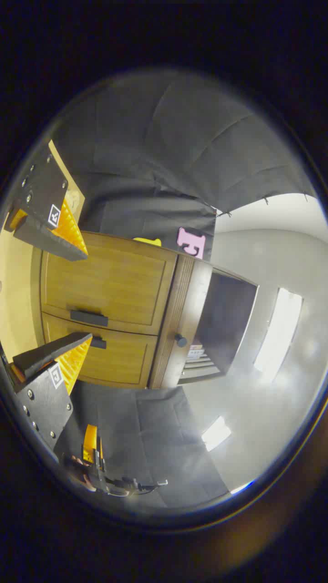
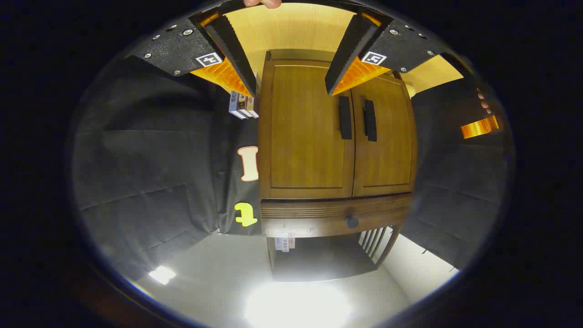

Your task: Open the right door of the double-door shoe cabinet with the right hand, and open the left door with the left hand.

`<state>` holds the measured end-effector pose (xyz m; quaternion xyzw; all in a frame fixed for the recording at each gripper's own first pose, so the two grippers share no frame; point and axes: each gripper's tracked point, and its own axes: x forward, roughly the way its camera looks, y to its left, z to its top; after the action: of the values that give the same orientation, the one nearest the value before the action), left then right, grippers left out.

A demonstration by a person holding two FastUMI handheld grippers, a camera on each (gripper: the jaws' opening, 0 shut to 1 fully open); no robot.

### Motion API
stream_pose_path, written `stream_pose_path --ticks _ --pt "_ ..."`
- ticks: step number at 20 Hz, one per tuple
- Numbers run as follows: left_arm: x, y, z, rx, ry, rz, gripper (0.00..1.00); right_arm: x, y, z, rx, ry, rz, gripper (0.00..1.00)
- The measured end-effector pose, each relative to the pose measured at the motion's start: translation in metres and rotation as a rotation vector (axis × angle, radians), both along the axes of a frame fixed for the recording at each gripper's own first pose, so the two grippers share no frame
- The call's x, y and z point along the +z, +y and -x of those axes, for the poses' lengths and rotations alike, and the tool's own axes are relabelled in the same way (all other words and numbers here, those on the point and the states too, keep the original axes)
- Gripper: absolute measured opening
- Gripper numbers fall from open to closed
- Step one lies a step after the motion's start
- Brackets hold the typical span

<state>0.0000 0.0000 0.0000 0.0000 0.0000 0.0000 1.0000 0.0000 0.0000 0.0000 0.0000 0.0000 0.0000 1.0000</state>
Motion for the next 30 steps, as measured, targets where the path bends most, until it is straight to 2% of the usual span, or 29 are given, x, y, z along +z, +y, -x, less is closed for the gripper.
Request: stream_pose_path --ticks 1,4,6,7,8,11,12,18,19,20,22,23,24,26,30 --pt "-0.006 0.005 0.001 0.023 0.015 -0.020 0.96 -0.003 0.009 -0.003 0.026 0.007 -0.005 0.95" --pt "-0.002 0.013 0.004 0.109 0.017 -0.097 0.85 -0.016 0.038 -0.009 0.120 0.020 -0.035 0.95" --pt "0.002 0.013 0.006 0.113 -0.006 -0.104 0.85 -0.023 0.047 -0.010 0.156 0.034 -0.022 0.95" --pt "0.000 0.013 0.004 0.105 -0.005 -0.096 0.84 -0.022 0.046 -0.010 0.154 0.029 -0.012 0.95" --pt "-0.001 0.014 0.003 0.102 -0.001 -0.094 0.97 -0.022 0.046 -0.008 0.152 0.024 -0.003 0.95" --pt "-0.002 0.014 0.003 0.109 0.028 -0.098 0.97 -0.018 0.047 -0.006 0.150 0.009 -0.011 0.95" --pt "-0.001 0.014 0.002 0.112 0.029 -0.103 0.84 -0.017 0.045 -0.006 0.146 0.002 -0.021 0.95" --pt "-0.006 0.017 0.001 0.123 0.053 -0.113 0.85 -0.013 0.043 -0.010 0.136 -0.004 -0.042 0.95" --pt "-0.008 0.018 0.002 0.126 0.061 -0.120 0.84 -0.012 0.045 -0.014 0.136 -0.007 -0.041 0.95" --pt "-0.010 0.020 0.001 0.134 0.072 -0.129 0.91 -0.010 0.047 -0.023 0.136 -0.009 -0.039 0.95" --pt "-0.015 0.025 -0.001 0.148 0.098 -0.137 0.91 -0.005 0.052 -0.037 0.139 -0.014 -0.034 0.95" --pt "-0.018 0.026 -0.001 0.150 0.111 -0.137 0.88 -0.002 0.056 -0.045 0.142 -0.016 -0.032 0.95" --pt "-0.019 0.026 -0.001 0.150 0.126 -0.128 0.91 0.000 0.062 -0.054 0.151 -0.016 -0.029 0.95" --pt "-0.021 0.027 -0.002 0.152 0.137 -0.101 0.91 0.004 0.072 -0.074 0.163 -0.008 -0.032 0.95" --pt "-0.021 0.029 -0.001 0.185 0.142 -0.128 0.91 0.006 0.093 -0.113 0.173 0.012 -0.016 0.95"
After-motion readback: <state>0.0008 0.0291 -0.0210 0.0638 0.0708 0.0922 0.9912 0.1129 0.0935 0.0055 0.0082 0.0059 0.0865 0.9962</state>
